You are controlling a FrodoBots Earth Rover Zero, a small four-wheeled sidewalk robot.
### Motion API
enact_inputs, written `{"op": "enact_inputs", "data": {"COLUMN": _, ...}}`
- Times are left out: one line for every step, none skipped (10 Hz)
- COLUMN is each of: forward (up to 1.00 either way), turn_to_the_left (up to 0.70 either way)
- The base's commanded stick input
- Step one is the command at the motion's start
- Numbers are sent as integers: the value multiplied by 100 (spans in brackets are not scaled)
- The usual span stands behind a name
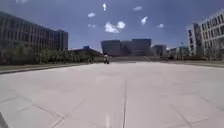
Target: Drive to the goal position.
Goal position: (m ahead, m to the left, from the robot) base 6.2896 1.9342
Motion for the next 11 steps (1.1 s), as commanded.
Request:
{"op": "enact_inputs", "data": {"forward": 50, "turn_to_the_left": 0}}
{"op": "enact_inputs", "data": {"forward": 50, "turn_to_the_left": 0}}
{"op": "enact_inputs", "data": {"forward": 50, "turn_to_the_left": 0}}
{"op": "enact_inputs", "data": {"forward": 50, "turn_to_the_left": 0}}
{"op": "enact_inputs", "data": {"forward": 50, "turn_to_the_left": 0}}
{"op": "enact_inputs", "data": {"forward": 50, "turn_to_the_left": 0}}
{"op": "enact_inputs", "data": {"forward": 50, "turn_to_the_left": -10}}
{"op": "enact_inputs", "data": {"forward": 50, "turn_to_the_left": -41}}
{"op": "enact_inputs", "data": {"forward": 50, "turn_to_the_left": -50}}
{"op": "enact_inputs", "data": {"forward": 50, "turn_to_the_left": -50}}
{"op": "enact_inputs", "data": {"forward": 50, "turn_to_the_left": -42}}
